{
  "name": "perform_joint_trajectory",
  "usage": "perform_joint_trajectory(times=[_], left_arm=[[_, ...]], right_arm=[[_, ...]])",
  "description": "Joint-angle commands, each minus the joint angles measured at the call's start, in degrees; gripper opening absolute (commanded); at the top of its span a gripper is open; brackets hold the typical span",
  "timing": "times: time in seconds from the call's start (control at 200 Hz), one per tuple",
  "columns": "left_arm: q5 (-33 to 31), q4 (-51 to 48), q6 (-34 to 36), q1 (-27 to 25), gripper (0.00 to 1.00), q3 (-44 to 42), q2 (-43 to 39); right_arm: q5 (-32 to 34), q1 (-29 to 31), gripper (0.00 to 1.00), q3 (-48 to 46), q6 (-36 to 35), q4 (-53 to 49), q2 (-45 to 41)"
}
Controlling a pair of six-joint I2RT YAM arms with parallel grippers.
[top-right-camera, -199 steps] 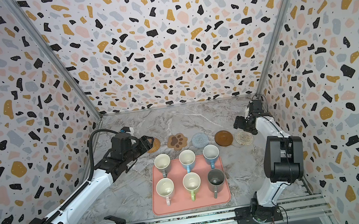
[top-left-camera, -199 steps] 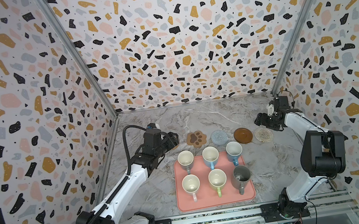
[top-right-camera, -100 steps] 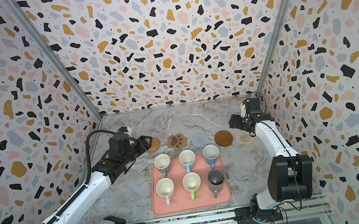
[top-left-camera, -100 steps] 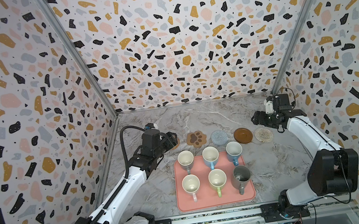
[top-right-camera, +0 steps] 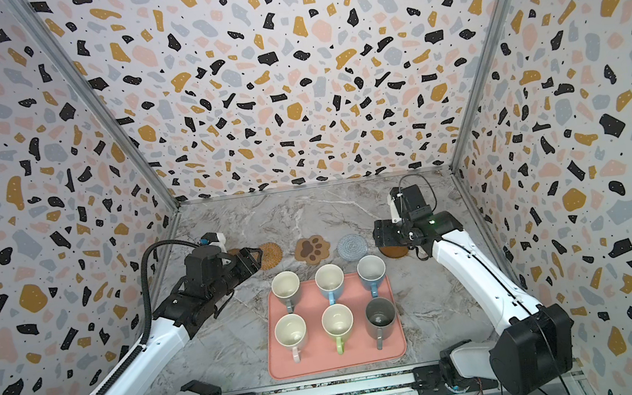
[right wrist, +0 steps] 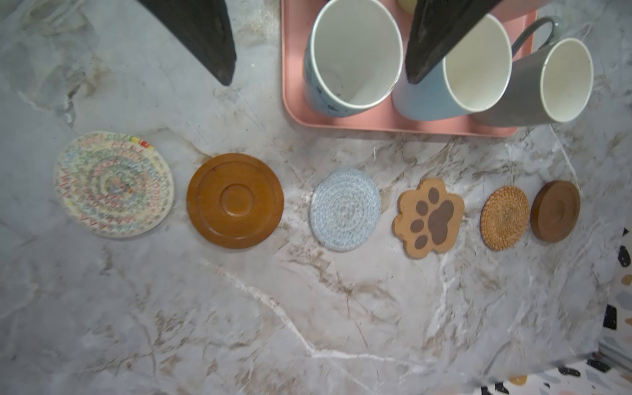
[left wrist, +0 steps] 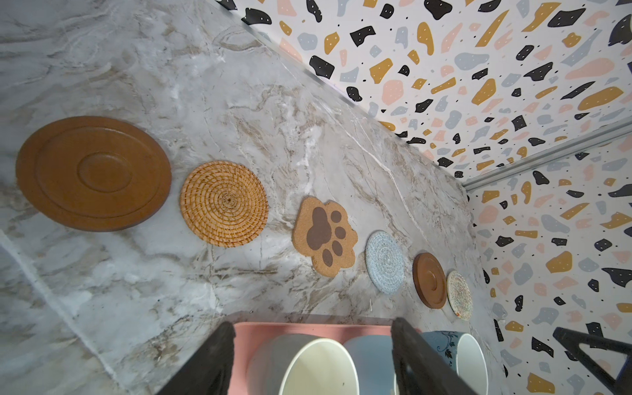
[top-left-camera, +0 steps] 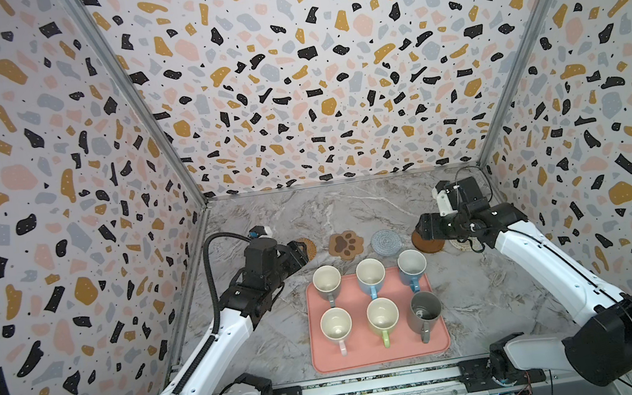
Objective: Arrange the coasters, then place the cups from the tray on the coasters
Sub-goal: 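Swing the right gripper back over the white mug on the tray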
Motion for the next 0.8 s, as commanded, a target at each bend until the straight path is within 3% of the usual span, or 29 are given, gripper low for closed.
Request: perform_joint_trajectory(times=[0.0,0.335,0.796], left_arm=[[-0.5,0.8,-0.4,0.3,0.73,-0.4,-0.9],[-0.9,0.5,-0.5,0.3,0.73,-1.0,-1.5],[-1.8,0.8,-2.0,0.3,0.73,-2.3,-2.9]], right_arm=[[3.9,4.0,0.79,-1.3,2.9,-6.4,-1.4],[5.6,12.1,0.76,-4.6,6.2,-11.5,-2.7],[4.8,13.8,0.71,-10.4,6.6,-6.2,0.4]])
